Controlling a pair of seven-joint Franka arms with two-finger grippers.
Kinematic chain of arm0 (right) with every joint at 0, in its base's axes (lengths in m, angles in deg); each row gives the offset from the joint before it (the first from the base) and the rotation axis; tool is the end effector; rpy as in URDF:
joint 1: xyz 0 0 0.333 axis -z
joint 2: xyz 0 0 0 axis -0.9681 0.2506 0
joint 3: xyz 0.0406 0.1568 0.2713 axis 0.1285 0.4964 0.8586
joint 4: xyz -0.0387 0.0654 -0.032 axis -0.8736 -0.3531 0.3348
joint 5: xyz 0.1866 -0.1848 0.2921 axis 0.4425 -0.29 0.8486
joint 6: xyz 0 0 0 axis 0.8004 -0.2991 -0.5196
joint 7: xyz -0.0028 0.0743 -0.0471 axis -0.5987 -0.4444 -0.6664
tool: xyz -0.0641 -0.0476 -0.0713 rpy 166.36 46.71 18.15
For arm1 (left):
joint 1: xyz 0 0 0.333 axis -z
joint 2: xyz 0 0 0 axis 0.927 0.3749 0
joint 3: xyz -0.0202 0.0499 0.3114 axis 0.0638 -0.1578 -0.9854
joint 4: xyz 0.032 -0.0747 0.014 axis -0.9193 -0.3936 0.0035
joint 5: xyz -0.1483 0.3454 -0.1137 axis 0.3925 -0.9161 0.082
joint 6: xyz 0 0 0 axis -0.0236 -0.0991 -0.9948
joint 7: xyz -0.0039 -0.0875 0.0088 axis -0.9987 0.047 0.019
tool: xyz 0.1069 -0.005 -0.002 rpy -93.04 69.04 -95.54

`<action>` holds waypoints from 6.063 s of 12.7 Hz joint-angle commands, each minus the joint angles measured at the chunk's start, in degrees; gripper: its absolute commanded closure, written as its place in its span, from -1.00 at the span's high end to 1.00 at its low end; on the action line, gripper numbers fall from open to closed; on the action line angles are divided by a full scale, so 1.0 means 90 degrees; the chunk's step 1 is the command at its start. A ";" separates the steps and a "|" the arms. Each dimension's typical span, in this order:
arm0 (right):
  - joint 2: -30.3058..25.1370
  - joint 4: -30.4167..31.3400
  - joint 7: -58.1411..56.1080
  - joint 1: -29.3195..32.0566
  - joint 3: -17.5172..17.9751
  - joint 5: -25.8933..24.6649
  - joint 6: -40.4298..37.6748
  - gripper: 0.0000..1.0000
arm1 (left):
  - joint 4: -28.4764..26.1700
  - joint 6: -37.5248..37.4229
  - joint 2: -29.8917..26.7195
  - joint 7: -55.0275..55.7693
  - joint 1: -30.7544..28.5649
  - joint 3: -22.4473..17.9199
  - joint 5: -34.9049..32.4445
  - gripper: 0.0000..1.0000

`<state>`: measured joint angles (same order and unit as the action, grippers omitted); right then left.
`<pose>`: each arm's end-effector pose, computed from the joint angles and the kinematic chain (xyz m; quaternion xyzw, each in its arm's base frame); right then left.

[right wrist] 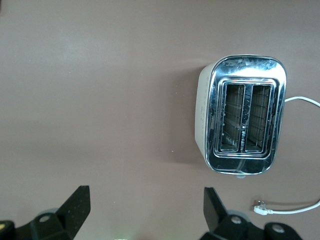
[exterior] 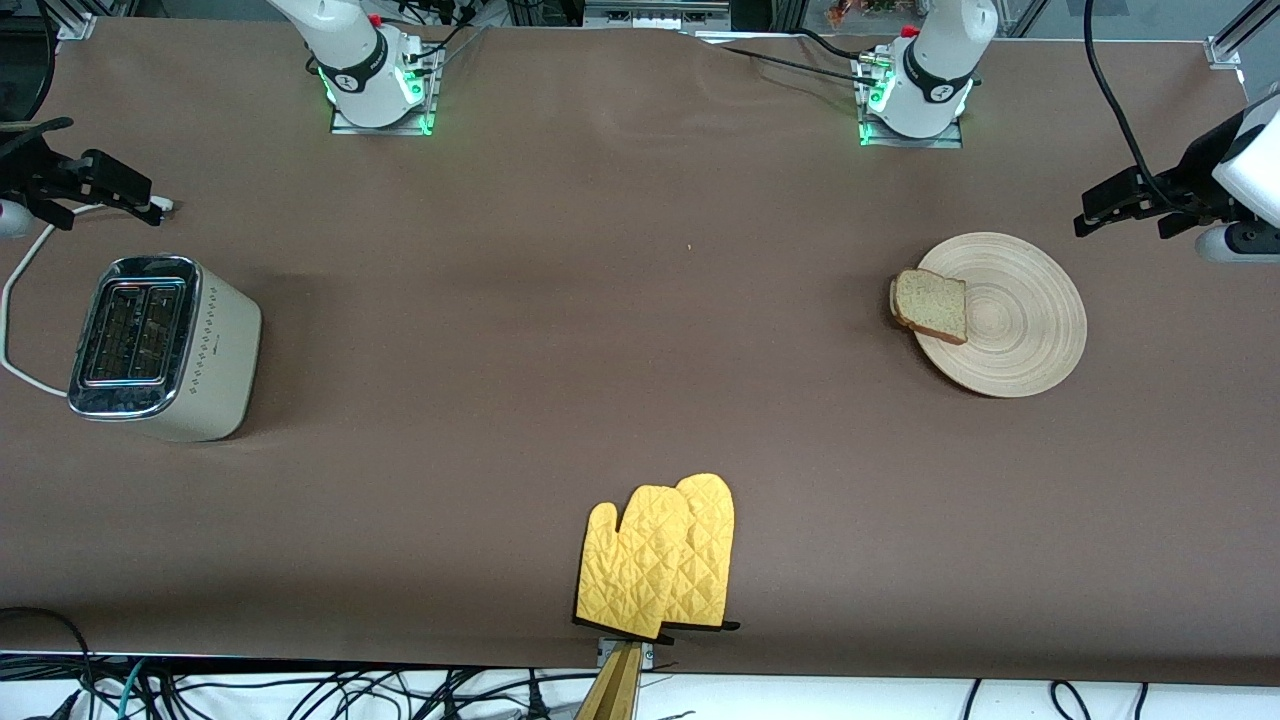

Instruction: Move plate and put bread in toaster

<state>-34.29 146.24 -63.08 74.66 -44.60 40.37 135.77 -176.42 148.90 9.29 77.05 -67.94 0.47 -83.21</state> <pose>0.5335 -0.0280 0.6070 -0.9993 -0.0295 0.0202 0.0080 0.5405 -0.0008 0.6094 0.9977 0.0241 -0.0563 0.0298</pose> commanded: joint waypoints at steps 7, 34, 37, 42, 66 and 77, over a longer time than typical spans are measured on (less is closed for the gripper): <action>0.0070 -0.0174 0.0015 0.0024 0.0024 0.0013 -0.0123 1.00 | 0.0071 0.0015 0.0056 0.0006 -0.0034 0.0019 0.0049 1.00; 0.0070 -0.0174 0.0015 0.0033 0.0005 0.0003 -0.0201 1.00 | 0.0061 0.0132 0.0193 -0.0336 -0.0112 0.0059 -0.0732 1.00; 0.0070 -0.0174 0.0015 0.0033 0.0005 0.0003 -0.0201 1.00 | 0.0061 0.0103 0.0173 -0.0355 -0.0112 0.0078 -0.0712 1.00; 0.0070 -0.0174 0.0005 0.0033 0.0005 0.0003 -0.0201 1.00 | -0.0007 0.0190 0.0232 -0.0443 -0.0150 0.0088 -0.0732 1.00; 0.0070 -0.0174 0.0025 0.0024 0.0034 0.0003 -0.0211 1.00 | 0.0852 0.0944 0.4997 -0.6643 -0.3998 -0.0020 0.1220 1.00; 0.0070 -0.0203 0.0054 -0.0006 0.0073 -0.0007 -0.0299 1.00 | 0.0764 -0.0034 0.5329 -0.7182 -0.4086 0.0000 0.1816 1.00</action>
<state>-34.20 146.14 -63.08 74.58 -44.42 40.35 134.33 -170.49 149.99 56.95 13.83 -104.32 0.34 -68.69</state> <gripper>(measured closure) 0.000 0.000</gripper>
